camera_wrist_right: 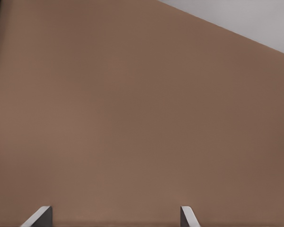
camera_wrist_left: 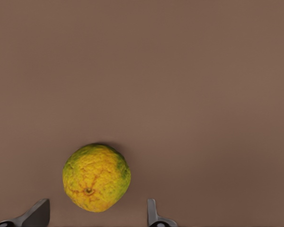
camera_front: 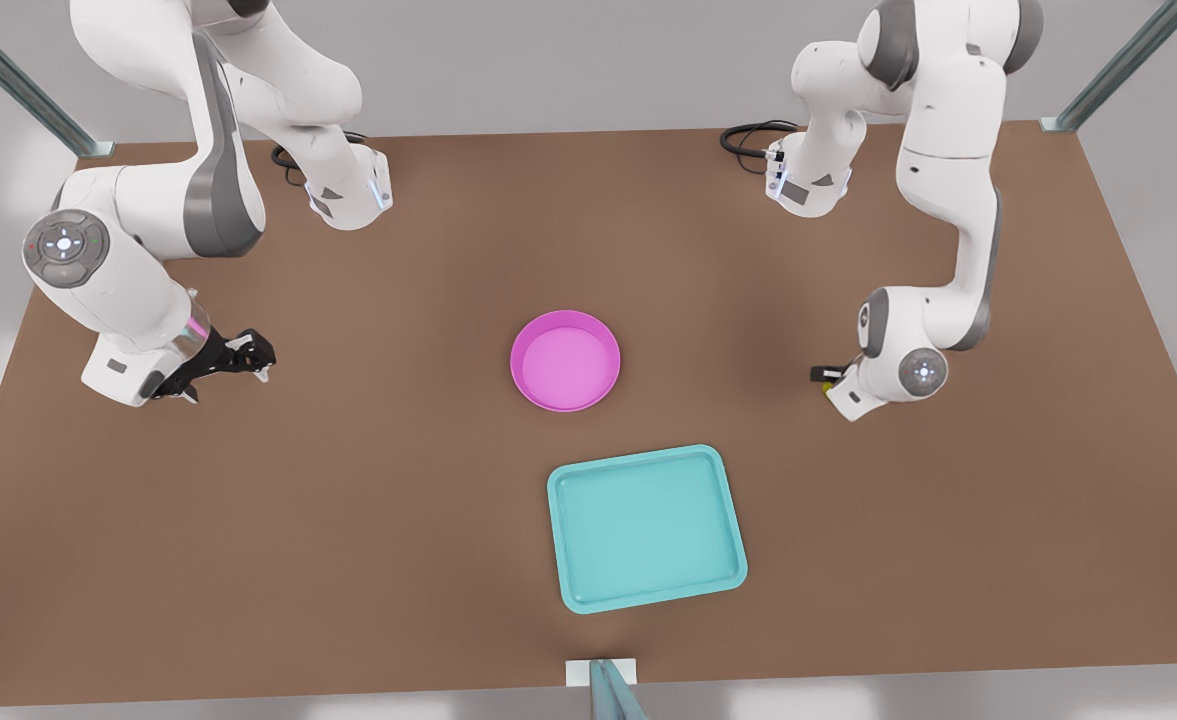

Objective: Place the orange on the plate with the left arm and the plate on the tray with the right arm

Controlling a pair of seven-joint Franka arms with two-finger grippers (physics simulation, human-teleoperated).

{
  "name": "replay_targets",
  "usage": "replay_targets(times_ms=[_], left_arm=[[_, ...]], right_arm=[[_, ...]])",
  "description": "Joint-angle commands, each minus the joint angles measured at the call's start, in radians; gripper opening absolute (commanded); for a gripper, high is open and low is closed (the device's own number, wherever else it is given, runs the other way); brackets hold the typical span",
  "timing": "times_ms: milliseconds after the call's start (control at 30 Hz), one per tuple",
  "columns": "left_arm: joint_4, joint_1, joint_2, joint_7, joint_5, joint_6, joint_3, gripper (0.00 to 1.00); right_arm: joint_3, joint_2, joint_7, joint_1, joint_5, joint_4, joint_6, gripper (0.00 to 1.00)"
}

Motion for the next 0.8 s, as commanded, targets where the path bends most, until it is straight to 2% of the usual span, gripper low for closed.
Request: replay_targets(times_ms=[0,67,300,367,467,500,533,767], left_arm=[[-0.005,0.001,0.009,0.003,0.001,0.121,0.000,1.00],[-0.003,0.001,0.043,0.003,0.000,0.169,0.000,1.00],[-0.006,0.008,0.055,0.001,-0.002,0.152,0.002,1.00],[-0.006,0.010,0.055,0.001,-0.002,0.153,0.002,0.77],[-0.005,0.010,0.063,0.001,-0.002,0.159,0.000,0.73],[-0.005,0.010,0.063,0.001,-0.002,0.159,0.000,0.62],[-0.005,0.010,0.063,-0.002,-0.005,0.158,0.000,0.57],[-0.005,0.010,0.080,-0.006,-0.011,0.164,0.000,0.60]], right_arm=[[0.000,-0.001,-0.035,0.000,0.001,0.000,-0.004,1.00],[0.000,0.001,-0.035,0.000,0.001,0.000,-0.009,1.00],[0.002,0.005,-0.037,0.000,0.002,0.002,-0.009,1.00],[0.002,0.005,-0.038,0.000,0.002,0.001,-0.009,1.00],[0.002,0.005,-0.038,0.000,0.002,0.000,-0.009,1.00],[0.002,0.007,-0.038,0.000,0.002,0.002,-0.010,1.00],[0.002,0.007,-0.038,0.000,0.002,0.002,-0.010,1.00],[0.002,0.007,-0.038,0.000,0.002,0.002,-0.010,1.00]])
